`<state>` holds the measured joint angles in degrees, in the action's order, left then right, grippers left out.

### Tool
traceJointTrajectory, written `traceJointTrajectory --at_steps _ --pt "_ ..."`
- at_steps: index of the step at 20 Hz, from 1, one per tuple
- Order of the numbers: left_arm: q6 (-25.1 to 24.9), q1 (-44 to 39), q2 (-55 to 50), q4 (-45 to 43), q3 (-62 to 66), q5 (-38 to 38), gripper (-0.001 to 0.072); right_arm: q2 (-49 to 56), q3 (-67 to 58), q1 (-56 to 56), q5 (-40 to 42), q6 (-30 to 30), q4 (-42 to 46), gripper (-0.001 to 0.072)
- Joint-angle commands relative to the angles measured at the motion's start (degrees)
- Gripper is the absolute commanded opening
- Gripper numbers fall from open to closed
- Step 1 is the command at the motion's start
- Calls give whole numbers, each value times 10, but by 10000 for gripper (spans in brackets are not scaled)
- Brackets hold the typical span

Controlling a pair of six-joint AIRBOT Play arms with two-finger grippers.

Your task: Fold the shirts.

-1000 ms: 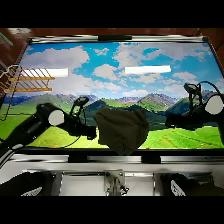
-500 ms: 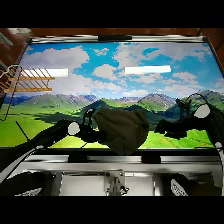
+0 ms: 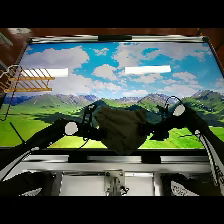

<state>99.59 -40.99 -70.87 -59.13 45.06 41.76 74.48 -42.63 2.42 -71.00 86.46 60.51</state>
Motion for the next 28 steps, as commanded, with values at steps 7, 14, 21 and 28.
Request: traceJointTrajectory --at_steps 7,14,21,28 --pt "-61 4 48 -19 21 8 32 50 -3 17 64 23 -49 68" --pt "-152 90 92 -65 300 102 31 -82 -276 17 -68 -116 -47 68" --pt "-165 151 153 -27 695 173 32 -268 -628 17 14 -71 -30 68" --pt "-164 151 194 -134 732 248 32 -303 -655 17 -97 53 -35 68"
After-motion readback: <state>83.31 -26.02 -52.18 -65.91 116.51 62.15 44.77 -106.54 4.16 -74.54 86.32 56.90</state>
